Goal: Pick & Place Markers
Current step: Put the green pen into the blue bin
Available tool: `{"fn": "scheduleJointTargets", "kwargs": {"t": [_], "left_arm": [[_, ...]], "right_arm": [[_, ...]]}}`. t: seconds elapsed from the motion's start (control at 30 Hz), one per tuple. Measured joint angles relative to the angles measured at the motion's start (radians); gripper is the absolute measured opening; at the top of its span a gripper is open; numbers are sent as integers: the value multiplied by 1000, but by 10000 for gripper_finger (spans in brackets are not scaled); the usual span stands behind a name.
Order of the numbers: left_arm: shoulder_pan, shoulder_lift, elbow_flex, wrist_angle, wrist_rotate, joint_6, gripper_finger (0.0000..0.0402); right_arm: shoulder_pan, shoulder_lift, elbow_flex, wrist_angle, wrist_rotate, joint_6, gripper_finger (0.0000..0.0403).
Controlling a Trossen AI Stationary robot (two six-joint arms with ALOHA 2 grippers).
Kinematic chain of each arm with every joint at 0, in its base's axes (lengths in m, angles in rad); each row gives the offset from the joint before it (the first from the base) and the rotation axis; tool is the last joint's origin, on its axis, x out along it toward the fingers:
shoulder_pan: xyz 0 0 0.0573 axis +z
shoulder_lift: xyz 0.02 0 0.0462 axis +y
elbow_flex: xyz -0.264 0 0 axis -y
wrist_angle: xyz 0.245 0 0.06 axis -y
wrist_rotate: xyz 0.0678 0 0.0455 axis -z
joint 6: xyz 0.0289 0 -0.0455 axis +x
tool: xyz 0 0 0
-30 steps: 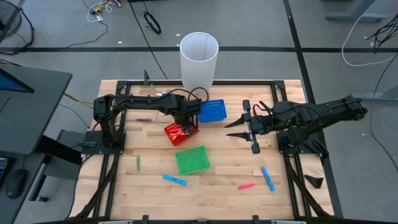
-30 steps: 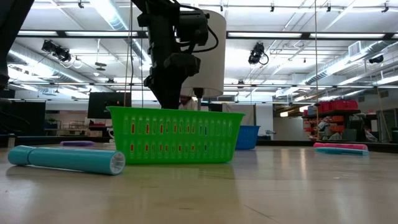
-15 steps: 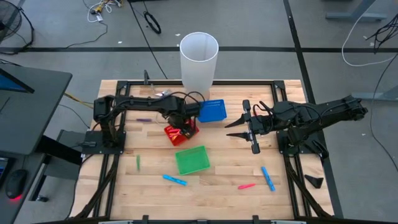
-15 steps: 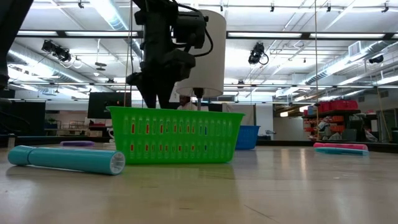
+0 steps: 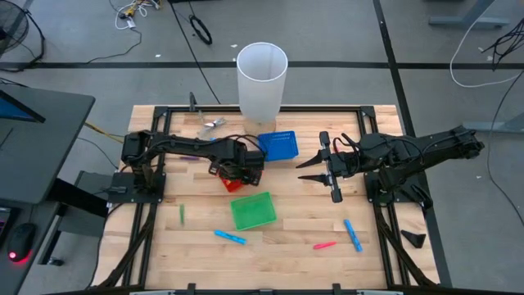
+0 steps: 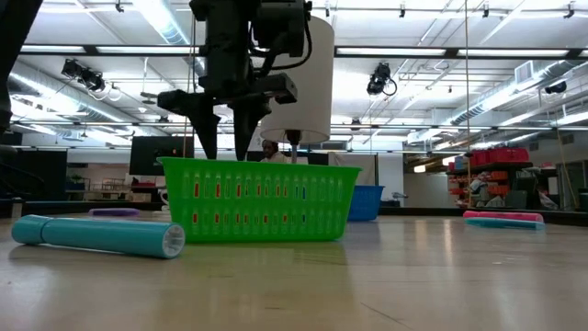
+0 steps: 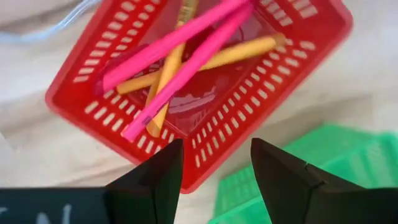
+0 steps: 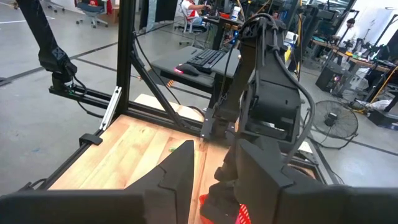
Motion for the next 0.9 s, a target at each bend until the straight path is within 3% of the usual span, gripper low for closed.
{"fn": "scheduleJointTargets", "kwargs": {"t": [0.13, 0.4, 0.53, 0.9], "left_arm": [[-16, 0, 0, -5, -21, -193, 193], [-62, 0, 0, -168, -15, -329, 193], [-114, -5, 0, -256, 0, -359, 193], [-205, -25, 0, -257, -7, -413, 193]], "right_arm": [[0, 0, 0, 0, 0, 0, 123], [0, 0, 0, 0, 0, 2, 123], [0, 0, 0, -1, 0, 2, 123], [0, 9, 0, 3, 0, -47, 123]]}}
